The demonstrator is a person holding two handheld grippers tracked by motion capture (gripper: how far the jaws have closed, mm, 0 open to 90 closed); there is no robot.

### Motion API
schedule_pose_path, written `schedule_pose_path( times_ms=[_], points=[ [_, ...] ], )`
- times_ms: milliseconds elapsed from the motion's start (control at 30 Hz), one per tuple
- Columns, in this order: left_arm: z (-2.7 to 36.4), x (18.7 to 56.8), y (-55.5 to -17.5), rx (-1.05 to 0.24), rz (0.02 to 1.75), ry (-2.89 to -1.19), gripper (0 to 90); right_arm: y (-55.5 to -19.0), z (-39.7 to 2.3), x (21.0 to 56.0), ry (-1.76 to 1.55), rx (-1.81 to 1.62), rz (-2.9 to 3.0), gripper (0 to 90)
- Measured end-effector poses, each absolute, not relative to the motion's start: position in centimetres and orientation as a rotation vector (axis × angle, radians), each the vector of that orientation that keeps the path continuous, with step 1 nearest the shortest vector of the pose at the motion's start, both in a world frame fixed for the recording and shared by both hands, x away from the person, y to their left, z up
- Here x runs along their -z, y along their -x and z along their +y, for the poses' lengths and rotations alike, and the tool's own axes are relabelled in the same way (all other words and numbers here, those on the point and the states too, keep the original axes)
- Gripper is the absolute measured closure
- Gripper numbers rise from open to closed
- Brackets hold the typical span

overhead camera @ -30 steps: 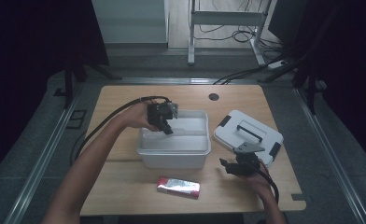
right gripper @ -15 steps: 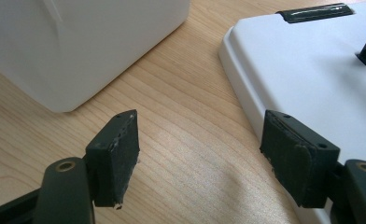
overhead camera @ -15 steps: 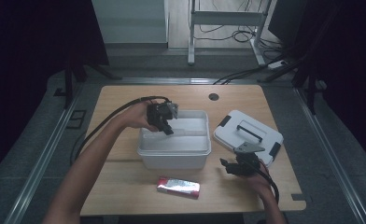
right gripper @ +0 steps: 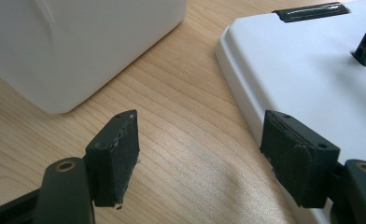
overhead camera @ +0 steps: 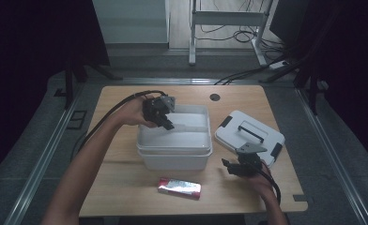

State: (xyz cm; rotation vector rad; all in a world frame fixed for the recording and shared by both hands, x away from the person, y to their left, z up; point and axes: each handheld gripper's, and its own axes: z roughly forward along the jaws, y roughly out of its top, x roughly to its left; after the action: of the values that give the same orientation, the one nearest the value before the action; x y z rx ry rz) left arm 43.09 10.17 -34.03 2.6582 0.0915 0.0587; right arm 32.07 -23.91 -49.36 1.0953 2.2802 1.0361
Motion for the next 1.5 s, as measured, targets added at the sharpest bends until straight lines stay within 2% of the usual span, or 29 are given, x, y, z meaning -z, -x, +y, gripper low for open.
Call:
schedule_pose_path(
  times_ms=[333, 733, 1200, 1500],
  points=[
    [13.4, 31.1, -42.3, -0.141, 0.147, -2.616, 89.8, -32.1, -24.1, 49.4, -1.1, -1.033, 2.271, 27.9],
    [21.6, 29.1, -41.3, -0.237, 0.344, -2.534, 89.8, -32.1, -24.2, 49.4, -1.109, -1.031, 2.27, 28.0],
    [30.2, 30.6, -40.4, -0.301, 0.594, -2.494, 89.9, -32.1, -24.2, 49.5, -1.112, -1.024, 2.273, 28.1],
    [33.2, 31.9, -39.3, -0.298, 0.679, -2.462, 89.9, -32.1, -24.0, 49.6, -1.115, -1.018, 2.277, 28.1]
  ],
)
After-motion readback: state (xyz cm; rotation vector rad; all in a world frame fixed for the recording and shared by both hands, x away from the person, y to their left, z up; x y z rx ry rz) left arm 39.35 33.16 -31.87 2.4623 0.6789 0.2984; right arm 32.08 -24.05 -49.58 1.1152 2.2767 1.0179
